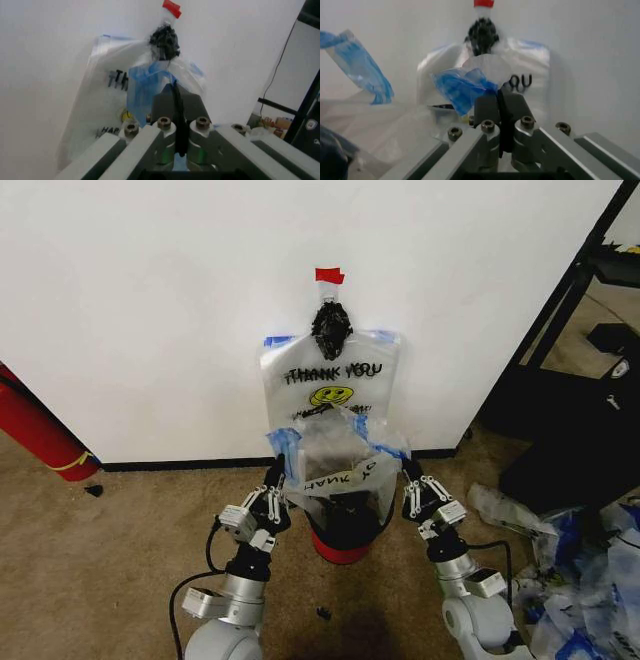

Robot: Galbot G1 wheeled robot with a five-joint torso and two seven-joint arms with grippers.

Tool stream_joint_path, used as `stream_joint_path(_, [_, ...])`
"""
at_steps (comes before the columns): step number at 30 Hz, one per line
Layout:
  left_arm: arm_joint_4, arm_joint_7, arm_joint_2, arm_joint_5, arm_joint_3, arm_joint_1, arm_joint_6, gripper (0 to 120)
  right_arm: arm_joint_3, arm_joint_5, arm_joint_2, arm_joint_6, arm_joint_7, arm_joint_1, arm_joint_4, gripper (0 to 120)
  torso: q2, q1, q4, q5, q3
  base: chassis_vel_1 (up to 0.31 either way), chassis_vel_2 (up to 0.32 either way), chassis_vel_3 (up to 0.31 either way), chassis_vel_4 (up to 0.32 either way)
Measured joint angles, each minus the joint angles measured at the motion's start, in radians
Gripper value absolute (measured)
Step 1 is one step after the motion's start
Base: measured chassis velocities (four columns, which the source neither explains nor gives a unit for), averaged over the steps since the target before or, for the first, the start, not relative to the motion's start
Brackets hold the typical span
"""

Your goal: Pick up the garbage bag from the wall and place it over the trash bin.

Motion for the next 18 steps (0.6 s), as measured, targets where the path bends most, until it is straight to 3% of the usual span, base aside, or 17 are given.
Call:
stream_joint_path(10, [0.066, -0.014, 0.033, 0.151, -0.001, 0.046, 0.000, 0, -0.007, 0.008, -0.074, 0.009, 0.007, -0.036, -0.055, 0, 0.000, 0.000, -0.0001, -0.0001, 0.000, 0.000, 0.000, 0.000, 0.000])
stream_joint_path(18, [0.102, -0.037, 0.055, 0.209, -0.003, 0.015, 0.015, 0, -0.026, 0.108, -0.128, -0.003, -0.004, -0.053, -0.051, 0, 0.000, 0.000, -0.0001, -0.0001, 0.000, 0.000, 0.000, 0.000, 0.000])
